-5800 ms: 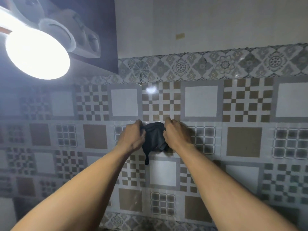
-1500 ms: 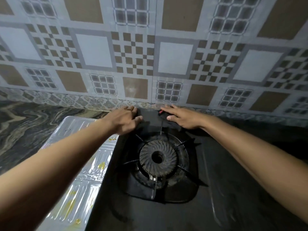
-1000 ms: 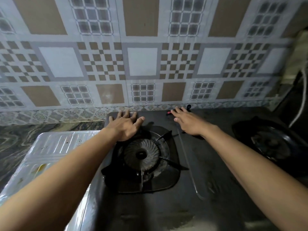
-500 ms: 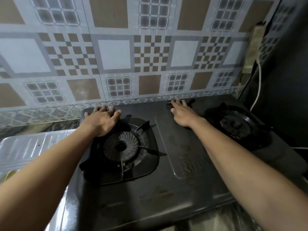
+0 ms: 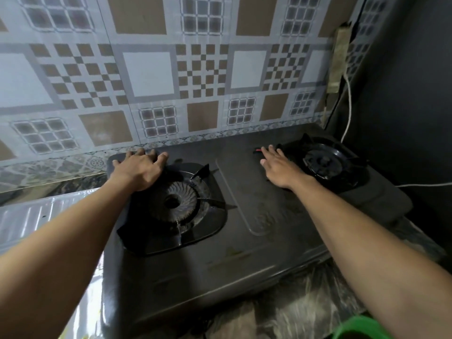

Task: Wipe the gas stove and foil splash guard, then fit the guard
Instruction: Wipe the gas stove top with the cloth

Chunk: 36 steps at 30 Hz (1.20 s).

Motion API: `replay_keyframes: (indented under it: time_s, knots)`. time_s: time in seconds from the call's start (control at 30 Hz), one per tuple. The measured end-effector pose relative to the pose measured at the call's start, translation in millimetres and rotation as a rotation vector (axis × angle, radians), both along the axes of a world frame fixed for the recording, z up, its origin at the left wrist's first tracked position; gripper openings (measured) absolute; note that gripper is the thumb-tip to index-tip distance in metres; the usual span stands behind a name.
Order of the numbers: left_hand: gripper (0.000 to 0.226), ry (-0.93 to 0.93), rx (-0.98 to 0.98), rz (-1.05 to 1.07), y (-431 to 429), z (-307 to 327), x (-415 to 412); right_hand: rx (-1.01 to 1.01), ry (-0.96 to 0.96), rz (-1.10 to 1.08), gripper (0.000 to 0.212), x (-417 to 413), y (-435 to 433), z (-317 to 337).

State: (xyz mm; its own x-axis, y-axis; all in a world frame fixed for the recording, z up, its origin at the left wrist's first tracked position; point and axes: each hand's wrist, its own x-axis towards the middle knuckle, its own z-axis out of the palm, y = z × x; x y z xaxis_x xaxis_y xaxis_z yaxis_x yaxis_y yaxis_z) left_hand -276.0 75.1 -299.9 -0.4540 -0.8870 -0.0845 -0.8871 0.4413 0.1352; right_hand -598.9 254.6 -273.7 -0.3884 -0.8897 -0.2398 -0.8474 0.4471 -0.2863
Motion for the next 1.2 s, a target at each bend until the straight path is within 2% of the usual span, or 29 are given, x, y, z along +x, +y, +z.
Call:
replay_keyframes:
  time_s: [0.1,0.3,0.47,0.7,0.97,1.07,1.2]
  knots:
    - [0.082,-0.008,0.007,0.004,1,1,-1,-0.025,0.018,-0.027,0.055,16,5,-5]
    - [0.077,0.027,0.002,0.046,7,4,-3,-0.114,0.048,0.195,0.053,88,10,-16]
    - [0.072,0.067,-0.018,0.036,15,8,-3,-0.118,0.025,0.245,0.053,93,23,-21]
    - [0.067,0.081,0.01,0.035,21,14,0,-0.118,0.008,0.138,0.053,66,31,-18]
    - [0.068,0.083,0.018,0.043,24,17,0,-0.11,0.015,-0.145,0.055,15,59,-13]
    - [0.067,0.072,0.02,0.04,23,17,0,-0.075,0.089,-0.111,0.054,36,59,-12]
    - [0.066,0.071,0.024,0.04,22,16,0,-0.116,0.087,0.059,0.054,89,63,-16]
